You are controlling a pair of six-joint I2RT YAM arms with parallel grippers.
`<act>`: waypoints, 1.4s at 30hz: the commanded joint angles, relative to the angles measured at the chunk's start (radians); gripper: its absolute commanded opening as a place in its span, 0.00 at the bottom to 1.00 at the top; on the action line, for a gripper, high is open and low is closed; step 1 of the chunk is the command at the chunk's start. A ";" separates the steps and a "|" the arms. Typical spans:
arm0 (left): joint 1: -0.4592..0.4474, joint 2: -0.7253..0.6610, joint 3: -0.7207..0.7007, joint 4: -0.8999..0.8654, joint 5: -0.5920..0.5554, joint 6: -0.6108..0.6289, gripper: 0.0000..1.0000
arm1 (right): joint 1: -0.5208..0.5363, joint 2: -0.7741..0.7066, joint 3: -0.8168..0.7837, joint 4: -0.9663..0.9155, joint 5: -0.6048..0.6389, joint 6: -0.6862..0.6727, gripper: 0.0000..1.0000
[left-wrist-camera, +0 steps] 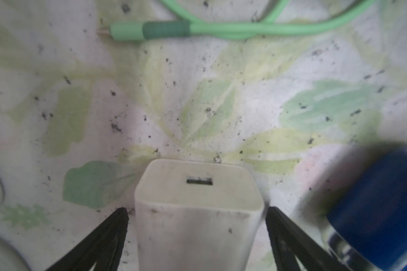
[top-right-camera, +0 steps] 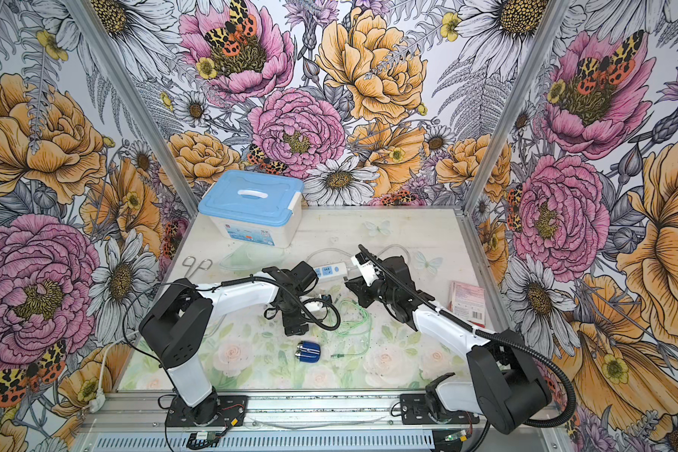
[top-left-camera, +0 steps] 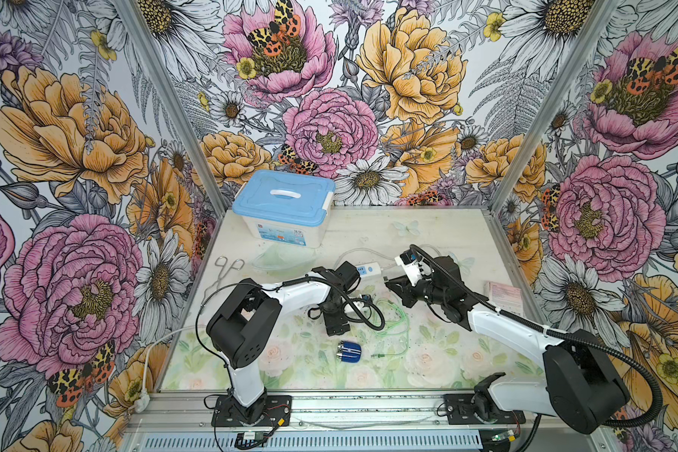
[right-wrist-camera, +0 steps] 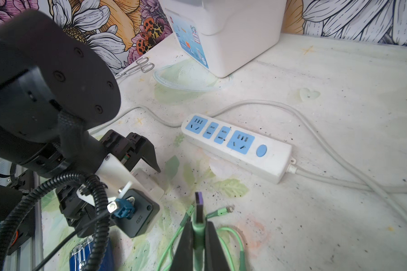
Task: Charge the electric shaver
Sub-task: Pick up the plug from the center of the board.
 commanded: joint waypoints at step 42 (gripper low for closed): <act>-0.217 -0.693 -0.433 0.444 -0.320 0.023 0.00 | 0.200 0.204 0.373 -0.574 -0.421 -0.034 0.00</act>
